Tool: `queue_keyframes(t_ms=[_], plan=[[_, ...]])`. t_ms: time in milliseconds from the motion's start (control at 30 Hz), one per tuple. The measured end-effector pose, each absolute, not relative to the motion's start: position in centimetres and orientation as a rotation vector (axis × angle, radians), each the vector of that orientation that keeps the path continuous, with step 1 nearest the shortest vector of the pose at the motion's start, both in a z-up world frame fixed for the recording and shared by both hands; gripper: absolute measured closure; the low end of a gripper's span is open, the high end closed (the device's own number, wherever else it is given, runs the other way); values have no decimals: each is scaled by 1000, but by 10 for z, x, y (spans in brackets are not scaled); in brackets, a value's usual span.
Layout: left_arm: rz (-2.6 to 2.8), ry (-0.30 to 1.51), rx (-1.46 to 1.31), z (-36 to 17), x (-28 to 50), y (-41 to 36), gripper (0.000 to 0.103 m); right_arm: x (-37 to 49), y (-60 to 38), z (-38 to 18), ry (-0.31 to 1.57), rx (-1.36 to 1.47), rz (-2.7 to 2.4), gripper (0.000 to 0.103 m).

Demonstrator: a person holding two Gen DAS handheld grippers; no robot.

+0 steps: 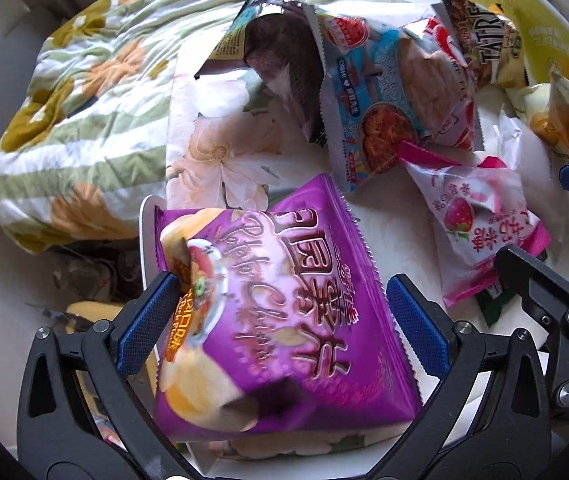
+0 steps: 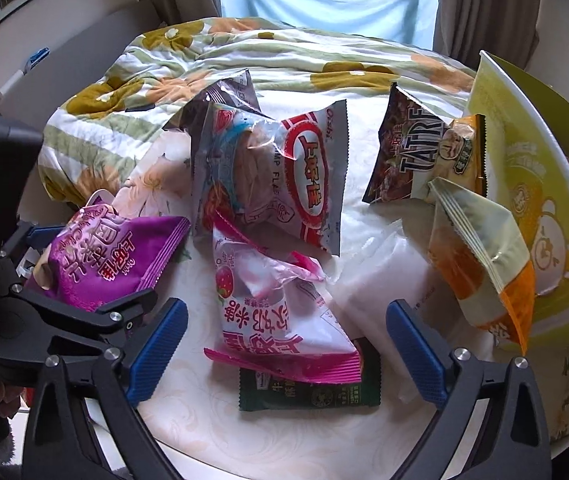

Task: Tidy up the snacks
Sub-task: 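Grasp the purple potato chips bag with the left tool while the right tool grasps the pink strawberry bag, then lift and carry both bags over the yellow-green box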

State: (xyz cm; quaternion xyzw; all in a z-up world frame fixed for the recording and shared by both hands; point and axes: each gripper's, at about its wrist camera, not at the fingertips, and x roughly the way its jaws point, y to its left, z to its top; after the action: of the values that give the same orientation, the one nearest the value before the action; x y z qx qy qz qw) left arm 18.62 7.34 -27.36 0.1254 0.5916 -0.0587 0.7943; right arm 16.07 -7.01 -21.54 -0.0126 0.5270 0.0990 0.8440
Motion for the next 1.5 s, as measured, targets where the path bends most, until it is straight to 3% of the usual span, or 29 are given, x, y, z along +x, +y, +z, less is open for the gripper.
queue_keyframes(t_ms=[300, 400, 467, 633, 733, 933, 1000, 1100, 1500], plan=[[-112, 1307, 195, -283, 190, 86, 8, 166, -64, -233, 1149, -58, 253, 10], [-107, 1303, 212, -280, 188, 85, 16, 168, -60, -237, 1155, -67, 262, 13], [-104, 1296, 222, -277, 186, 85, 26, 169, -57, -241, 1158, -73, 266, 15], [-125, 1294, 202, -271, 186, 89, 31, 171, -49, -245, 1148, -105, 263, 17], [-133, 1295, 178, -269, 185, 93, 35, 176, -47, -250, 1164, -109, 260, 31], [-142, 1300, 127, -266, 183, 105, 37, 177, -42, -254, 1162, -151, 262, 44], [-144, 1299, 118, -264, 181, 107, 38, 176, -38, -252, 1152, -168, 272, 56], [-147, 1292, 106, -262, 180, 110, 39, 175, -34, -246, 1134, -186, 275, 63], [-148, 1230, 81, -231, 168, 116, 40, 163, -41, -208, 1072, -105, 291, 67]])
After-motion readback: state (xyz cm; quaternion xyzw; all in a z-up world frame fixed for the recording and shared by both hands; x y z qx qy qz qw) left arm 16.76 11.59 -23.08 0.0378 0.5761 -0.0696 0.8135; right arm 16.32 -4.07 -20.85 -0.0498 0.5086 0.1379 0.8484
